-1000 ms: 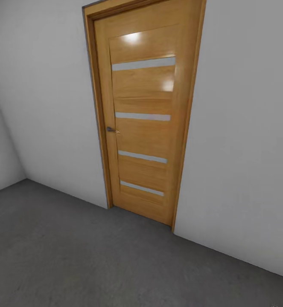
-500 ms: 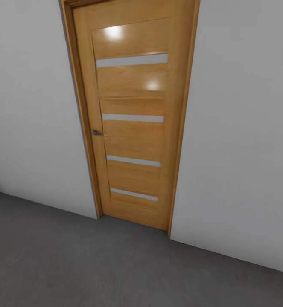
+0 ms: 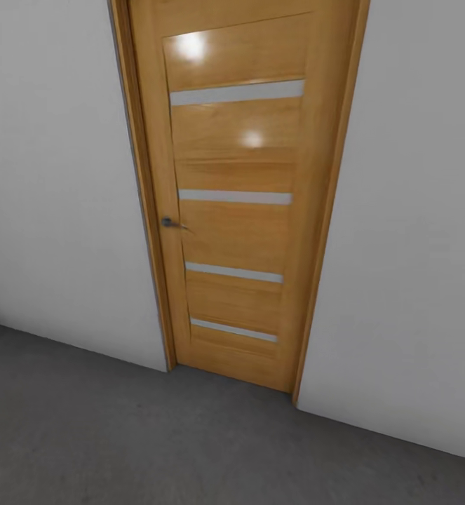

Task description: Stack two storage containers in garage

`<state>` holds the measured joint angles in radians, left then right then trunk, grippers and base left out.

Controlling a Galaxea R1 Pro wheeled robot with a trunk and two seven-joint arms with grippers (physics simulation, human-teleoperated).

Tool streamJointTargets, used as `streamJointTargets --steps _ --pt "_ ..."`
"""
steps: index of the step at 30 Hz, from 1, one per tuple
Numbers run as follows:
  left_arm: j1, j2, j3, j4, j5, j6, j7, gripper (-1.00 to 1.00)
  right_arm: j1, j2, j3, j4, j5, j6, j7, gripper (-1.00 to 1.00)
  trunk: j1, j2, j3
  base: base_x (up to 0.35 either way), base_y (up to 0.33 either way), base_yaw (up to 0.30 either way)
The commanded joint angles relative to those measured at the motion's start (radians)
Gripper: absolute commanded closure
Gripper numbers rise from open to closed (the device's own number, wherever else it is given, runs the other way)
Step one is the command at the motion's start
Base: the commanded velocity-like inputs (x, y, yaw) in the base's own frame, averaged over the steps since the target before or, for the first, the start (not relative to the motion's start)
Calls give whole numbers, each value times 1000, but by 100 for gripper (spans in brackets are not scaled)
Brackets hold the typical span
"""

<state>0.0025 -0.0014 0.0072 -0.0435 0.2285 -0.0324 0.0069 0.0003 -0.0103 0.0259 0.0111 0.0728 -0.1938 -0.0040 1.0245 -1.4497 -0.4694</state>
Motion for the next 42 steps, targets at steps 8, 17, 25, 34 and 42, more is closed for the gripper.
streamJointTargets --steps 8,17,25,34,42 --pt "0 0 -1 -1 6 -1 1 -100 0 3 -3 1 4 -6 -1 -100 1 0 -1 259 264 -91" --pt "0 0 -1 -1 6 -1 1 -100 0 3 -4 1 4 -4 -1 -100 1 0 -1 259 264 -268" --pt "0 0 -1 -1 6 -1 1 -100 0 3 -3 1 4 -4 -1 -100 1 0 -1 259 264 -285" --pt "0 0 -1 -1 6 -1 1 -100 0 3 -1 1 4 -5 -1 -100 1 0 -1 259 264 -285" --pt "0 0 0 -1 5 -2 1 -100 0 2 -1 1 4 -6 -1 -100 1 0 -1 205 204 -104"
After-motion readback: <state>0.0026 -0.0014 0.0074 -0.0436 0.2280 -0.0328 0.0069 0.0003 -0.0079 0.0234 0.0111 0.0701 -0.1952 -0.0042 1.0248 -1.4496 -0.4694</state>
